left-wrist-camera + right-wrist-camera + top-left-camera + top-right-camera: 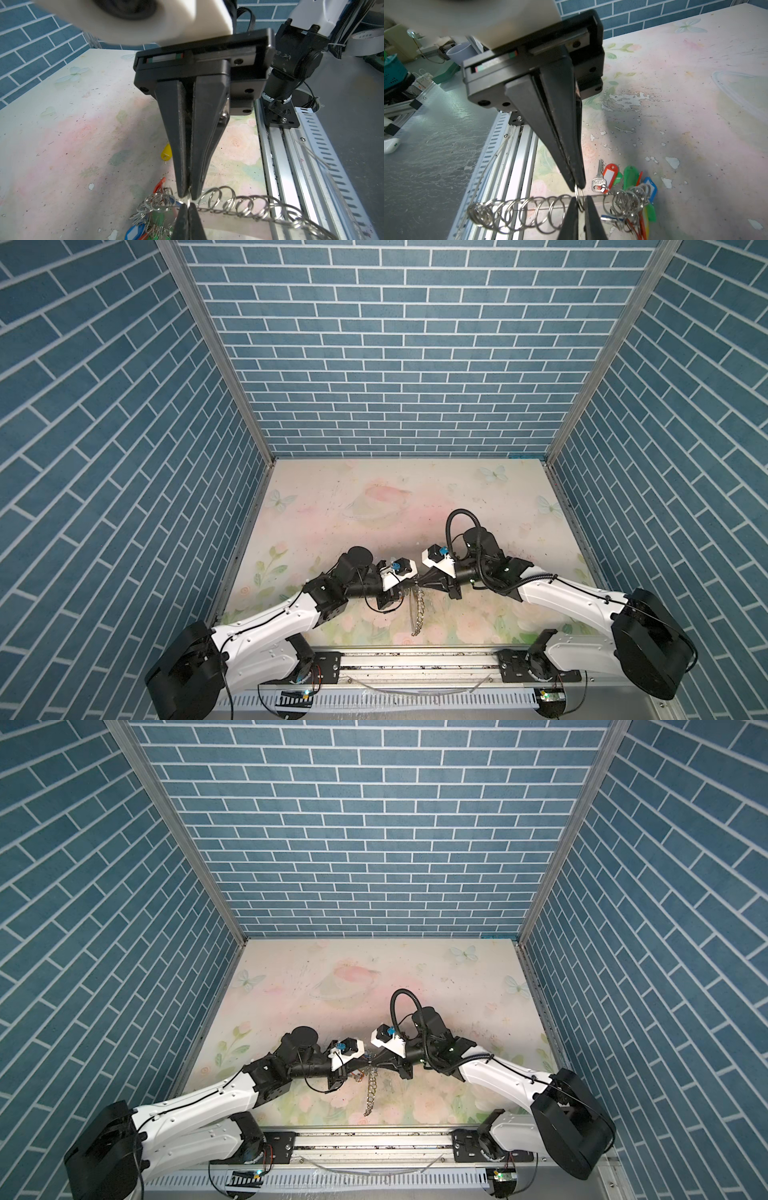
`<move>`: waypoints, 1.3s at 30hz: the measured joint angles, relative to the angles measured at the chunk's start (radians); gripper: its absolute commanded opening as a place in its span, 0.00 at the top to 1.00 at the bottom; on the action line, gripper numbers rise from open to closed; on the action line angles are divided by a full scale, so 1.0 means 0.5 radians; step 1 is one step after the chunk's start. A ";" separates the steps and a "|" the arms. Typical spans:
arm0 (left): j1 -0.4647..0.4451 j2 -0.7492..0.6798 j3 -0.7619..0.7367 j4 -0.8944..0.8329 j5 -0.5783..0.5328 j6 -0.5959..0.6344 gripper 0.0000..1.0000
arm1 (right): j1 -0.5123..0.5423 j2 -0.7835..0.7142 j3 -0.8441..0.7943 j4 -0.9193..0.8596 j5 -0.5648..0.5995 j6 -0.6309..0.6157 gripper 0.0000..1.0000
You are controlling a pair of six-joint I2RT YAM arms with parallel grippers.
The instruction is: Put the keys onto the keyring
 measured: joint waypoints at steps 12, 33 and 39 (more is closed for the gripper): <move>0.153 -0.081 -0.049 0.161 0.029 -0.130 0.72 | -0.114 -0.037 -0.192 0.497 0.005 0.230 1.00; 0.197 -0.082 -0.108 0.372 0.147 -0.225 0.73 | -0.151 0.199 -0.455 1.829 -0.188 0.842 1.00; 0.198 -0.080 -0.108 0.396 0.186 -0.236 0.78 | -0.150 0.232 -0.455 1.859 -0.229 0.860 1.00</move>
